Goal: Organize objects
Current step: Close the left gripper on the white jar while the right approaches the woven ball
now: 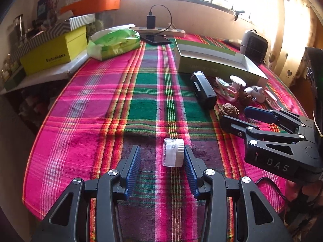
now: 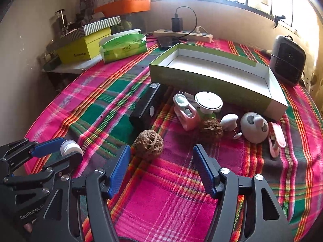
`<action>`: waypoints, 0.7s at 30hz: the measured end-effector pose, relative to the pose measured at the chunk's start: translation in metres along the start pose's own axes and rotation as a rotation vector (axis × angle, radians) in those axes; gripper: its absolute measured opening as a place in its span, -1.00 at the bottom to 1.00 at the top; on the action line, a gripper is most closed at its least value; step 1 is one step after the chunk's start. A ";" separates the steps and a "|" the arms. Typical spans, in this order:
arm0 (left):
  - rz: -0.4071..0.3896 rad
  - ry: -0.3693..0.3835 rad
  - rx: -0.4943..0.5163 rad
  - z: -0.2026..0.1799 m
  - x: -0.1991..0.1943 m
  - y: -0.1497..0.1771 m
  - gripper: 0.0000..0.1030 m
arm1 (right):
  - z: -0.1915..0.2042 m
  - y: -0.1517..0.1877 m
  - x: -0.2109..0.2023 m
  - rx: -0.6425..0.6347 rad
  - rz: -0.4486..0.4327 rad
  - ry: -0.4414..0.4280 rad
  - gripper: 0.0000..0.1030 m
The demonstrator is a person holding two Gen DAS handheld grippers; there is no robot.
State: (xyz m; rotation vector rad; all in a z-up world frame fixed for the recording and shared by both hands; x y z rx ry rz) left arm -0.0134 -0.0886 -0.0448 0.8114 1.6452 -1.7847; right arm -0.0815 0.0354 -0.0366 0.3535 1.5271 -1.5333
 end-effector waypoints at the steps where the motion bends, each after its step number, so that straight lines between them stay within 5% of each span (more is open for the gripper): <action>1: 0.000 -0.001 0.005 -0.001 0.001 0.000 -0.22 | 0.000 0.000 0.001 -0.001 0.001 0.000 0.17; 21: -0.007 -0.002 0.003 0.001 0.004 -0.005 -0.61 | 0.003 -0.001 0.003 -0.008 -0.001 -0.016 -0.21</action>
Point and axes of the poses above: each gripper's, at about its wrist camera, not at the fingertips, and x roughly the way its jaws point, z to its left, y to its underside, the point moved 6 cm from there along x, roughly the way its jaws point, and after that the axes turned 11 degrees about x, right-handed, at the moved point
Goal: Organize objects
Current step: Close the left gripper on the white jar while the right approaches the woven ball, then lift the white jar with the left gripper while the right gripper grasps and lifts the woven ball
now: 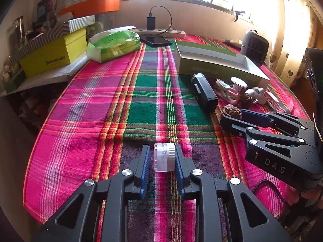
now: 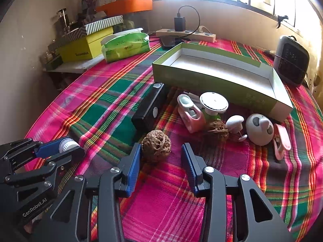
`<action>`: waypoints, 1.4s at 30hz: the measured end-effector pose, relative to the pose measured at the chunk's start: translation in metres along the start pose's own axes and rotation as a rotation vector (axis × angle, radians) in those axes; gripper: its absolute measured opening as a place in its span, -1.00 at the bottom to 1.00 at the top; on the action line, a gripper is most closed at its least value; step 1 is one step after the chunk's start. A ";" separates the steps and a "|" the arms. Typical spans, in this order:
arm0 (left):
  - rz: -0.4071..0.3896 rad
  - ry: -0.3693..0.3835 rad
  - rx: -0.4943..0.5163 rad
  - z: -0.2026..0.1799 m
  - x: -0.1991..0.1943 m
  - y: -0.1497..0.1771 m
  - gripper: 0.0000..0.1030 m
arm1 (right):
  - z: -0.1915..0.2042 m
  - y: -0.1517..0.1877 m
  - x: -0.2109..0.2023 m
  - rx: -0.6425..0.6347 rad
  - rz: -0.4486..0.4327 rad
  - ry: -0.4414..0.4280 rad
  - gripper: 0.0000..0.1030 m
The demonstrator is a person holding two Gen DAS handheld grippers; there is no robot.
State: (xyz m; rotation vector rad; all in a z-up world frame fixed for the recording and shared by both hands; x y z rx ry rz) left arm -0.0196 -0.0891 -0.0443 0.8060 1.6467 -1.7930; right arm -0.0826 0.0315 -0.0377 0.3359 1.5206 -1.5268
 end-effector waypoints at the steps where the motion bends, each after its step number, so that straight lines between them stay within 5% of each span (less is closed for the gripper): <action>1: -0.001 -0.001 0.000 0.001 0.000 0.000 -0.63 | 0.001 0.000 0.000 -0.001 0.000 -0.001 -0.27; 8: -0.002 0.000 0.001 0.000 0.000 0.000 -0.67 | 0.001 0.000 -0.001 0.001 -0.003 -0.006 -0.39; 42: -0.067 0.019 0.094 -0.026 0.001 -0.042 -0.67 | -0.018 -0.014 -0.027 0.051 -0.070 0.008 -0.39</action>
Point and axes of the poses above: each gripper's, at about its wrist camera, not at the fingertips, and x roughly the way its jaws point, z to its left, y to its underside, the point moved 6 cm from there along x, roughly the way its jaws point, and after that the axes turned 11 degrees about x, right-handed, at the moved point
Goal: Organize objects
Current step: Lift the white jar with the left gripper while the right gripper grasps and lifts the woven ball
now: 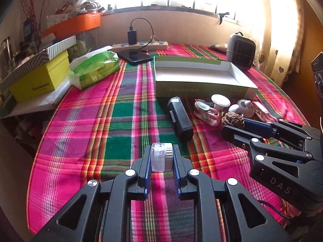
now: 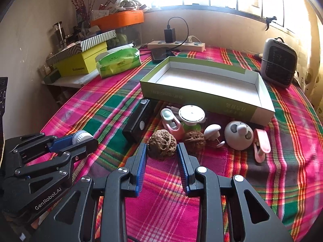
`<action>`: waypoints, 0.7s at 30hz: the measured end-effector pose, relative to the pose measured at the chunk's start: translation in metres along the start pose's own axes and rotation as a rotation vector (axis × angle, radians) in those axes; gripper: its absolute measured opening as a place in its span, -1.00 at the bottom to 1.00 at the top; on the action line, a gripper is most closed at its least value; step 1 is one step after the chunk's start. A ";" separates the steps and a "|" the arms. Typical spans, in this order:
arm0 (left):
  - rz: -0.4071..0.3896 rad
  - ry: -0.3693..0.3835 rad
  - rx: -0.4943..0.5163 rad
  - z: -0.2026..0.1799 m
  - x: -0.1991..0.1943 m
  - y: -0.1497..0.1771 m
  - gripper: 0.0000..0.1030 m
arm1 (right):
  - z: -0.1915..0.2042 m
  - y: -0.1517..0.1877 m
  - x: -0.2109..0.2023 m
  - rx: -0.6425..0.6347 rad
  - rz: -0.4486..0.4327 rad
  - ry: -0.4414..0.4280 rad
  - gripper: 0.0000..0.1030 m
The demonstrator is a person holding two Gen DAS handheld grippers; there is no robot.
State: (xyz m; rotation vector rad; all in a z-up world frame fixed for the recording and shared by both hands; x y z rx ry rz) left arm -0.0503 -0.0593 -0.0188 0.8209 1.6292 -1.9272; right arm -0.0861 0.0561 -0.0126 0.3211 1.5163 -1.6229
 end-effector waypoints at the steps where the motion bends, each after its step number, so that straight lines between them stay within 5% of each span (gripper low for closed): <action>1: -0.002 0.003 0.003 -0.001 0.001 -0.002 -0.67 | -0.001 -0.001 -0.001 0.001 -0.002 0.002 -0.39; 21: -0.057 0.079 0.031 -0.016 0.014 -0.055 -0.67 | -0.036 -0.030 -0.013 0.071 -0.058 0.047 -0.39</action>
Point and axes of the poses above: each gripper's, at about its wrist camera, not at the fingertips, and x roughly the way its jaws point, z to its left, y to its underside, the point moved 6 cm from there along x, roughly the way its jaws point, and after that the axes turned 11 degrees about x, right-handed, at the moved point
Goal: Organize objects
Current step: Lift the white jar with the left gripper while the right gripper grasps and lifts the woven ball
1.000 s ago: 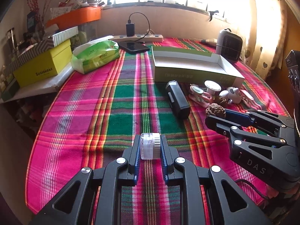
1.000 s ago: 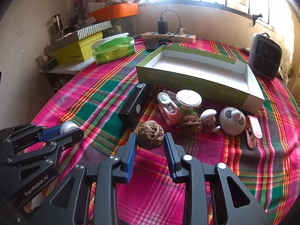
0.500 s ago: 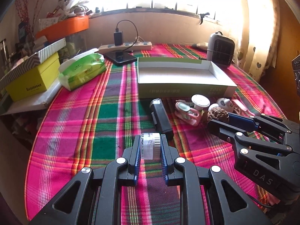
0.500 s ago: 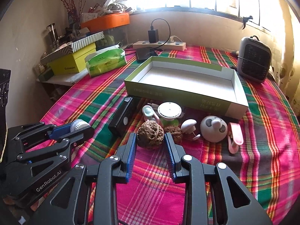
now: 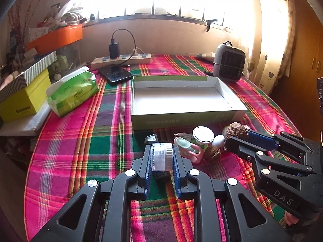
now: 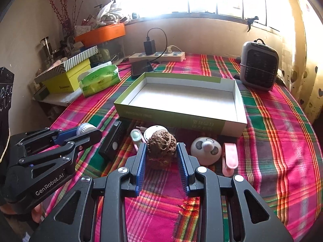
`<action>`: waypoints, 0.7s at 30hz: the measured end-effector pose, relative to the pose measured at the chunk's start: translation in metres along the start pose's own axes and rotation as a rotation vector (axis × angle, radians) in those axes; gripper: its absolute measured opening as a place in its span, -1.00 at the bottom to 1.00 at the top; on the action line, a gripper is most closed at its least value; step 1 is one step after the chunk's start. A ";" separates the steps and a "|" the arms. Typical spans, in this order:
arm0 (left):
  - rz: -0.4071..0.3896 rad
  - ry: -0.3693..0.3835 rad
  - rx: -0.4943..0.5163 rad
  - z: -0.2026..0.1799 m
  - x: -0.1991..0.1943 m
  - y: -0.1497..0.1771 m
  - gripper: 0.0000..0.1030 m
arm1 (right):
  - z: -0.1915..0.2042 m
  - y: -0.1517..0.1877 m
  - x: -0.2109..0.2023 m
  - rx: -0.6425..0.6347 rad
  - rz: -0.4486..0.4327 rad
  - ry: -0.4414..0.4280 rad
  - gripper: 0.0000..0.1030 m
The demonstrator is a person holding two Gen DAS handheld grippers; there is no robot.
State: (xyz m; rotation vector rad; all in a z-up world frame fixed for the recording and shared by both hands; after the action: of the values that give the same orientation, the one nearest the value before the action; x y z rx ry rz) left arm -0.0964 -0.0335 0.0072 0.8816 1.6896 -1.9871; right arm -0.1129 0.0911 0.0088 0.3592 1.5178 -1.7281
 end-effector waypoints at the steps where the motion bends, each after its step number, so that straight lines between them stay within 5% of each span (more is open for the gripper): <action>1: 0.002 0.002 0.001 0.000 0.001 -0.001 -0.67 | -0.001 -0.001 0.000 0.002 -0.001 0.001 -0.39; 21: 0.025 0.012 0.023 0.006 0.037 -0.033 -0.67 | -0.018 -0.037 0.016 0.042 0.002 0.028 -0.40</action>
State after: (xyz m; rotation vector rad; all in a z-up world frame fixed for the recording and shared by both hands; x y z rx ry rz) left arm -0.1464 -0.0293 0.0067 0.9197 1.6575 -1.9927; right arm -0.1548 0.1011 0.0196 0.4085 1.5021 -1.7623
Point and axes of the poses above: each gripper's, at about its wrist camera, not at the fingertips, and x roughly the way its jaws point, z to its left, y to its underside, the point moved 6 cm from there along x, roughly the way its jaws point, and after that the axes turned 11 degrees about x, right-handed, at the moved point
